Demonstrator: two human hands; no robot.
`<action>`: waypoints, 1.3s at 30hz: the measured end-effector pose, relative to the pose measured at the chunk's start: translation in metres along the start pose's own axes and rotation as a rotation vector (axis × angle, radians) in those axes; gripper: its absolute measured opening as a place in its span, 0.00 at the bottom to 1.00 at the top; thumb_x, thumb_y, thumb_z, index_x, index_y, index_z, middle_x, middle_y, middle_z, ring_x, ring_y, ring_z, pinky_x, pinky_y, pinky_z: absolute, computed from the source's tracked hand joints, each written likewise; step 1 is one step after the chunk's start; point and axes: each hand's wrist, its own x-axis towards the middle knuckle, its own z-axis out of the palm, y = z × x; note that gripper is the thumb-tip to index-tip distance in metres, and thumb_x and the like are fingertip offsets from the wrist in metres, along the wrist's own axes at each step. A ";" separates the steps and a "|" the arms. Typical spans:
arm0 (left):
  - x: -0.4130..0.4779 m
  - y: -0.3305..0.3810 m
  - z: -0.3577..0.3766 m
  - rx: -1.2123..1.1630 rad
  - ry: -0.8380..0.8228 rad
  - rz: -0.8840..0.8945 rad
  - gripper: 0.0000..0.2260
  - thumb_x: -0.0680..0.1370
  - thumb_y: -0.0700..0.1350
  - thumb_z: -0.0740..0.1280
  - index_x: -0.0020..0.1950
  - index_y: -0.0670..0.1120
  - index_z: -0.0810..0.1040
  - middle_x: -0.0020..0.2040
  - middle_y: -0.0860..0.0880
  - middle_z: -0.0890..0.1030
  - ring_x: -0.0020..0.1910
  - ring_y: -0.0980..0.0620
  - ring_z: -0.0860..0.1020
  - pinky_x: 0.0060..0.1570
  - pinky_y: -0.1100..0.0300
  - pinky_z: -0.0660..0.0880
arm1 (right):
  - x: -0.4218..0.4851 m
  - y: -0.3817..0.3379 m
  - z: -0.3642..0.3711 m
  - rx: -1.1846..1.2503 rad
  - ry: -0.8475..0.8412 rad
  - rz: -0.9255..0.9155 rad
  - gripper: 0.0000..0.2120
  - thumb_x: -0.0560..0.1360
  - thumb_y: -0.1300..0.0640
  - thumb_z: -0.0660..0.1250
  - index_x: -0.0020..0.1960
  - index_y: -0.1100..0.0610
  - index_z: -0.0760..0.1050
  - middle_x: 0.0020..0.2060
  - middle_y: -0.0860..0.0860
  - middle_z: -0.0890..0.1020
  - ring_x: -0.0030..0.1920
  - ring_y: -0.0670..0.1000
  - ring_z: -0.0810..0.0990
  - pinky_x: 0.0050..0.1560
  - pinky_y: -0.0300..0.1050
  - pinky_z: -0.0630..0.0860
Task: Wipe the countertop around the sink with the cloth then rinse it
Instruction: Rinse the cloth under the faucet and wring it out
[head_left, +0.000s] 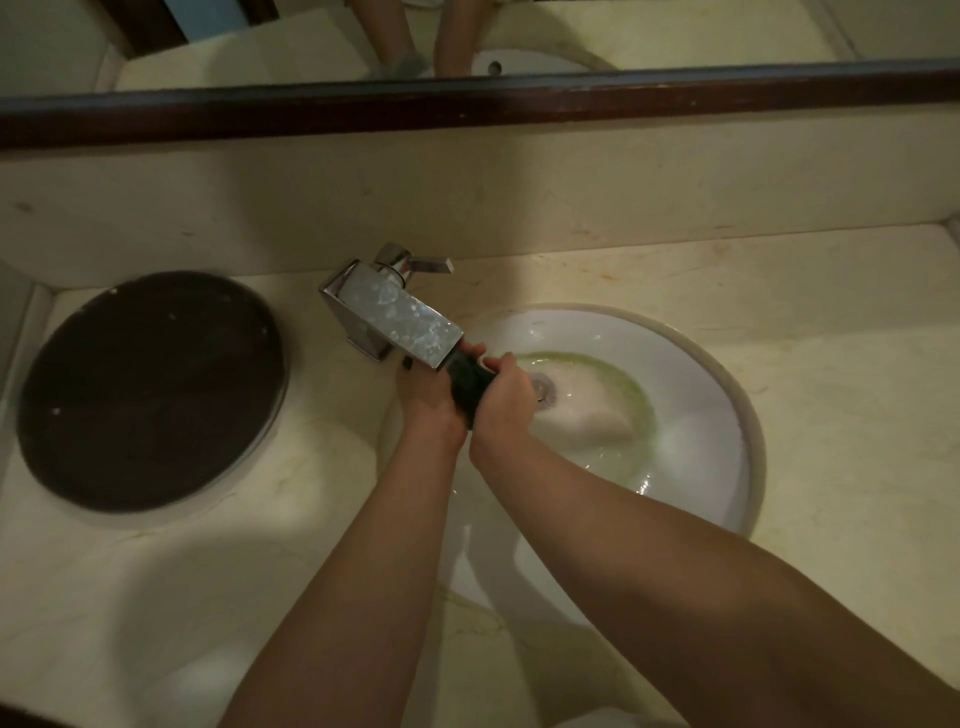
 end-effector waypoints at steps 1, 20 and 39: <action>0.001 0.000 0.000 -0.019 0.018 -0.004 0.06 0.76 0.38 0.62 0.39 0.41 0.74 0.34 0.41 0.79 0.33 0.44 0.79 0.38 0.53 0.79 | -0.003 0.001 0.001 -0.037 -0.015 -0.034 0.15 0.78 0.52 0.59 0.47 0.60 0.81 0.40 0.52 0.81 0.44 0.52 0.79 0.39 0.43 0.75; 0.028 -0.007 0.001 -0.004 0.189 0.140 0.14 0.79 0.40 0.53 0.33 0.46 0.65 0.25 0.50 0.70 0.25 0.52 0.69 0.27 0.64 0.66 | 0.012 -0.010 0.000 -0.638 -0.292 -0.297 0.12 0.79 0.64 0.58 0.58 0.64 0.78 0.46 0.53 0.77 0.48 0.51 0.78 0.30 0.22 0.63; 0.019 0.000 0.000 -0.221 -0.026 -0.202 0.16 0.81 0.52 0.56 0.38 0.44 0.72 0.31 0.45 0.76 0.32 0.46 0.77 0.44 0.56 0.75 | 0.003 -0.120 0.019 -0.566 -0.520 -0.345 0.25 0.82 0.43 0.49 0.58 0.57 0.79 0.56 0.54 0.82 0.55 0.56 0.80 0.58 0.51 0.72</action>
